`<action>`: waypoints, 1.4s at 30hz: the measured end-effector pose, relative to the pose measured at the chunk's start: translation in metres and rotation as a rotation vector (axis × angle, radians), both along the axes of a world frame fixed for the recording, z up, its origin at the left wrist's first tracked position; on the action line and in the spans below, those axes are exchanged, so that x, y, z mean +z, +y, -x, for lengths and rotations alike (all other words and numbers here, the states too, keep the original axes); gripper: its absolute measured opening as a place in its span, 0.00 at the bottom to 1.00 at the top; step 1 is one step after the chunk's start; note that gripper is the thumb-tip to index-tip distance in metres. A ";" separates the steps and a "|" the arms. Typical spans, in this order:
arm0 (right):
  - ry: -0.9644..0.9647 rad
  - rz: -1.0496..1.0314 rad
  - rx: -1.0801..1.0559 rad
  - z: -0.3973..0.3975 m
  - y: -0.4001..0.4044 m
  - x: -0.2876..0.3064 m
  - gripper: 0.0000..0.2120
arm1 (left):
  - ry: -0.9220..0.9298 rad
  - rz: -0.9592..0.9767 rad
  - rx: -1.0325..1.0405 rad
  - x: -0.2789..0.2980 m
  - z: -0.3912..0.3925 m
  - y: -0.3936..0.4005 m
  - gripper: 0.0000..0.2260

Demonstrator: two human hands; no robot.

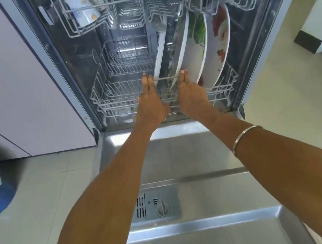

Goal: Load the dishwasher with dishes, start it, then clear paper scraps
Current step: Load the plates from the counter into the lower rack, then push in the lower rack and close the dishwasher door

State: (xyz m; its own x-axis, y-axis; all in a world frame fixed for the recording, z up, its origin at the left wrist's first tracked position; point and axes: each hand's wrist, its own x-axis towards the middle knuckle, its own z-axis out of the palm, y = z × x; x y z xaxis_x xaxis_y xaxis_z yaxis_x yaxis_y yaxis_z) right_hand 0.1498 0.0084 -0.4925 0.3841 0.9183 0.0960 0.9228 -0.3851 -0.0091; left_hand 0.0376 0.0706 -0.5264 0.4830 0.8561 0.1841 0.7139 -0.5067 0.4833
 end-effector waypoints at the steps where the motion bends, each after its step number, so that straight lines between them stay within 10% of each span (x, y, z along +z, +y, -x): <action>1: -0.009 0.000 -0.005 0.000 -0.002 -0.003 0.44 | -0.018 0.005 -0.009 -0.001 0.000 0.000 0.47; 24: -0.208 0.041 0.040 0.000 -0.018 -0.001 0.38 | 0.241 0.065 -0.004 0.021 0.002 -0.009 0.42; 42: 0.063 -0.006 0.132 -0.011 -0.125 -0.056 0.27 | 0.237 0.066 -0.053 -0.047 0.061 -0.103 0.28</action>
